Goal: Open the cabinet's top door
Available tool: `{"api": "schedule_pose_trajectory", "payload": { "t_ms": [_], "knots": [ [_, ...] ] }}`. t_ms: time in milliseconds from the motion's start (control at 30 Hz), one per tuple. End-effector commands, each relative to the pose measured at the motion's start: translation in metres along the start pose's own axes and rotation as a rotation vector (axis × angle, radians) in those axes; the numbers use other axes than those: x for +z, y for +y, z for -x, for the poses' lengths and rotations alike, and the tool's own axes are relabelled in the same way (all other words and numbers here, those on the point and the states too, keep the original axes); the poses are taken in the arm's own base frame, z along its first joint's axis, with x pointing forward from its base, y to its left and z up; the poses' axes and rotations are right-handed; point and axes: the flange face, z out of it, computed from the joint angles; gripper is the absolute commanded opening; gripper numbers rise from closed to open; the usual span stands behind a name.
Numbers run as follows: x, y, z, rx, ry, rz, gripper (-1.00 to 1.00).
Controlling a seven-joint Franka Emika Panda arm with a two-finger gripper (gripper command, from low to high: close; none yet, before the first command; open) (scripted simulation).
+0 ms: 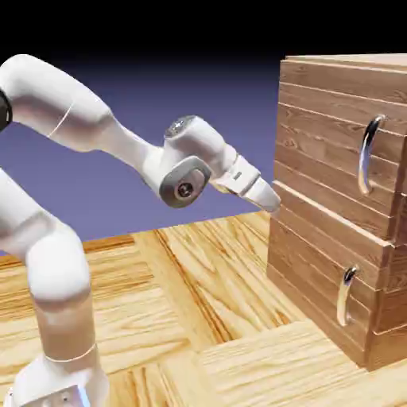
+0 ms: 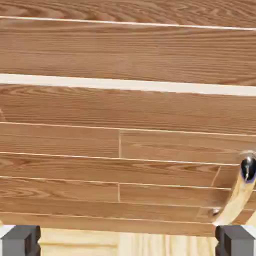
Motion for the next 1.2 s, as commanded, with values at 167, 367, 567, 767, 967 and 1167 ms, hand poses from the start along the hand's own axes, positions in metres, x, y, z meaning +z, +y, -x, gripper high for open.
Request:
{"api": "schedule_pose_trajectory", "payload": {
  "t_ms": [167,367,567,767,967,1167],
  "knots": [
    [-0.025,-0.028,-0.016,-0.313,0.067,-0.058,0.0],
    [-0.05,-0.047,-0.03,-0.616,0.154,-0.092,0.0],
    [-0.072,-0.057,-0.044,-0.907,0.254,-0.1,0.0],
    [-0.089,-0.059,-0.058,-1.185,0.362,-0.078,0.0],
    [-0.1,-0.054,-0.073,-1.45,0.471,-0.026,0.0],
    [-0.103,-0.042,-0.089,-1.703,0.574,0.058,0.0]
  ]
}}
